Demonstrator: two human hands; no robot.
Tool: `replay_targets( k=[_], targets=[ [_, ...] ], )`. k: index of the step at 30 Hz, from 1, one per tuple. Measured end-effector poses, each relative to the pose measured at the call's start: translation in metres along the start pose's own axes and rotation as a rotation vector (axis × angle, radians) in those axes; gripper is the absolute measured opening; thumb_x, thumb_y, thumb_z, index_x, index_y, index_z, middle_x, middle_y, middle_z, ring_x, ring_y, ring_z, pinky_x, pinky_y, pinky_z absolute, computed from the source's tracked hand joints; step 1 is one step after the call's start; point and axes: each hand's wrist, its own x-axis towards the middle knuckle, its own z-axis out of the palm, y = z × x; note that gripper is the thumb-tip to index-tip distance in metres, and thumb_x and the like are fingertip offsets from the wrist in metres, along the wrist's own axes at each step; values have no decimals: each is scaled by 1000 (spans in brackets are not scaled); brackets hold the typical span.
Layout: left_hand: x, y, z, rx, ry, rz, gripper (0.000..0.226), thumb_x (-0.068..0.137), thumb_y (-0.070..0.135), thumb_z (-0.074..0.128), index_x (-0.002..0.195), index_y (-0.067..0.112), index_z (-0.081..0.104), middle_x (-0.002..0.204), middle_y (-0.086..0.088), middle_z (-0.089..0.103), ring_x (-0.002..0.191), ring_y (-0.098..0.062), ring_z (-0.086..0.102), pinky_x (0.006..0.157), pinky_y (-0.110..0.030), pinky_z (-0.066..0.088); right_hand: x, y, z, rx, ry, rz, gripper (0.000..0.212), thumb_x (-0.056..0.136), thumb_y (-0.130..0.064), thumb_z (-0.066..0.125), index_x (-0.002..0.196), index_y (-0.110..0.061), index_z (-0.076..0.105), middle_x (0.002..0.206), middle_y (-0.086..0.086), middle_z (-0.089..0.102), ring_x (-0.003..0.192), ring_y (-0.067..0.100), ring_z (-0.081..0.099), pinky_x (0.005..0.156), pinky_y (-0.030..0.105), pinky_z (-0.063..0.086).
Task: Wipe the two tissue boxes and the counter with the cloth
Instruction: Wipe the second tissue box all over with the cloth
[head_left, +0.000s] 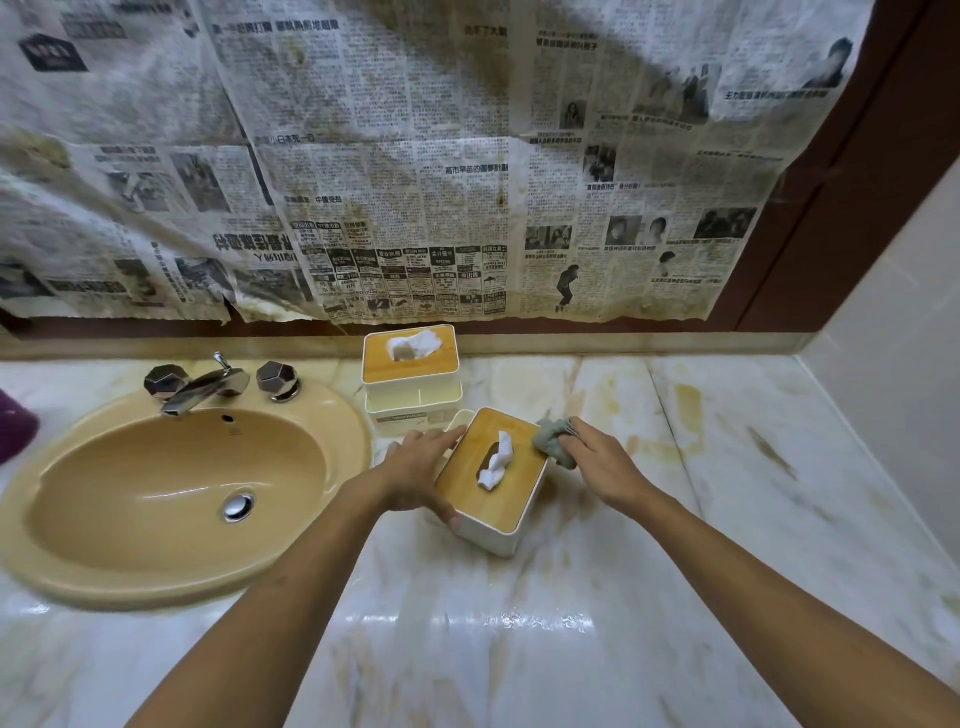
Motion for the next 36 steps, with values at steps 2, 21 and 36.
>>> replay_targets(
  k=[2,21,36],
  targets=[
    [0,-3,-3,-6,106,19,123,47,54,91,151,35,27,140,10,44,128,-20,36,107,-44,32,1,0,-2,0,16,10,21,94,-18,41,91,-4,57,93,19,63,86,31,59,78,44,49],
    [7,-2,-4,-416,357,-176,56,78,6,75,131,19,61,135,0,60,113,-27,61,103,-40,46,-22,-20,-30,367,143,74,25,97,-14,41,97,-17,66,98,12,68,88,23,67,73,37,60],
    [9,-3,-4,-457,385,-237,56,73,4,80,125,18,66,119,3,69,104,-22,64,97,-37,49,-27,33,7,-924,-66,-590,55,91,-35,37,143,-21,47,149,-2,47,136,21,46,105,33,35]
  ],
)
